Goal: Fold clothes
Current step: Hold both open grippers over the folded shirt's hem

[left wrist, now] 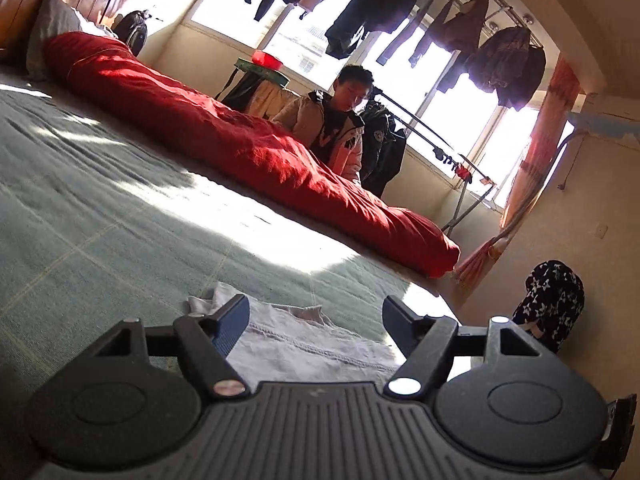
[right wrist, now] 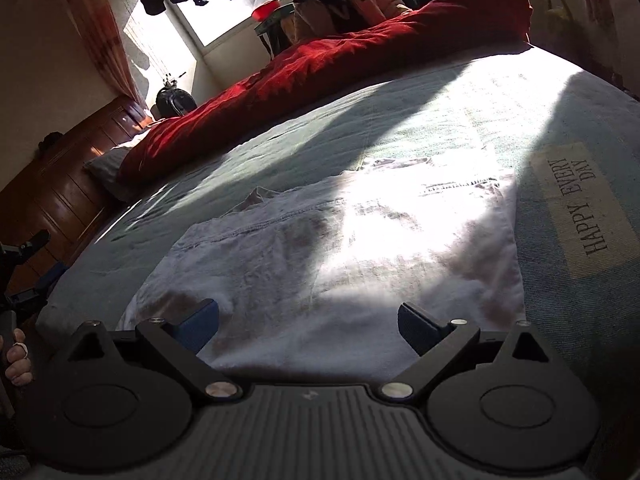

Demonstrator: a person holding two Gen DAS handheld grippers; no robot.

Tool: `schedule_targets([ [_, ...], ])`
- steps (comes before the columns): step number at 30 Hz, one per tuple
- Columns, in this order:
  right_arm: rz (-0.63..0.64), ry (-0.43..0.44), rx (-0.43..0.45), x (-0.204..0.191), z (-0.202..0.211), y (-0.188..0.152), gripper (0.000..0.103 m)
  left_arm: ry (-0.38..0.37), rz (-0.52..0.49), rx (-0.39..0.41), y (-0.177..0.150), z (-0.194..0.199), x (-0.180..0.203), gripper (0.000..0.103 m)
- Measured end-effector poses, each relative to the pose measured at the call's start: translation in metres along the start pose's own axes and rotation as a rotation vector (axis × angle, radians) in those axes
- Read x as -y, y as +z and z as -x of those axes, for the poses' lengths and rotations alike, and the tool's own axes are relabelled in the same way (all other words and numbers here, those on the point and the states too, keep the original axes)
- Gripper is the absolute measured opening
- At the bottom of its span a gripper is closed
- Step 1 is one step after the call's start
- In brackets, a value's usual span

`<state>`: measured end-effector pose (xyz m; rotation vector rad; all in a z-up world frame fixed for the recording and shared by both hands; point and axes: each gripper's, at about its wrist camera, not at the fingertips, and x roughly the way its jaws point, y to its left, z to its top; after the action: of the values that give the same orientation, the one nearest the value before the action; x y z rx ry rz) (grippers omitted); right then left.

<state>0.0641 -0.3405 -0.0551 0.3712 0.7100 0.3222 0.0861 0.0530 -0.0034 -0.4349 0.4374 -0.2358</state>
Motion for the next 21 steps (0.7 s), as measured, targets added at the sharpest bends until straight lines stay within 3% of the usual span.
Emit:
schedule_targets([
  [2, 0.072, -0.039, 0.006, -0.010, -0.012, 0.008, 0.098, -0.004, -0.145, -0.119, -0.012, -0.034, 0.026, 0.073],
  [4, 0.140, -0.079, 0.001, -0.019, -0.024, 0.011, 0.098, 0.007, -0.248, -0.172, -0.027, -0.056, 0.042, 0.073],
  [7, 0.251, -0.153, -0.003, -0.029, -0.047, 0.007, 0.098, 0.041, -0.240, -0.223, -0.037, -0.057, 0.028, 0.073],
  [11, 0.299, -0.264, -0.079, -0.018, -0.075, -0.015, 0.098, 0.085, -0.228, -0.292, -0.051, -0.057, 0.009, 0.074],
  [16, 0.319, -0.265, -0.053, -0.003, -0.062, -0.040, 0.103, 0.141, -0.221, -0.378, -0.065, -0.058, -0.010, 0.075],
  [19, 0.295, -0.278, -0.051, -0.005, -0.055, -0.034, 0.103, 0.161, -0.332, -0.374, -0.052, -0.063, 0.016, 0.079],
  [21, 0.297, -0.278, -0.020, -0.009, -0.051, -0.025, 0.103, 0.119, -0.407, -0.344, -0.044, -0.073, 0.035, 0.086],
])
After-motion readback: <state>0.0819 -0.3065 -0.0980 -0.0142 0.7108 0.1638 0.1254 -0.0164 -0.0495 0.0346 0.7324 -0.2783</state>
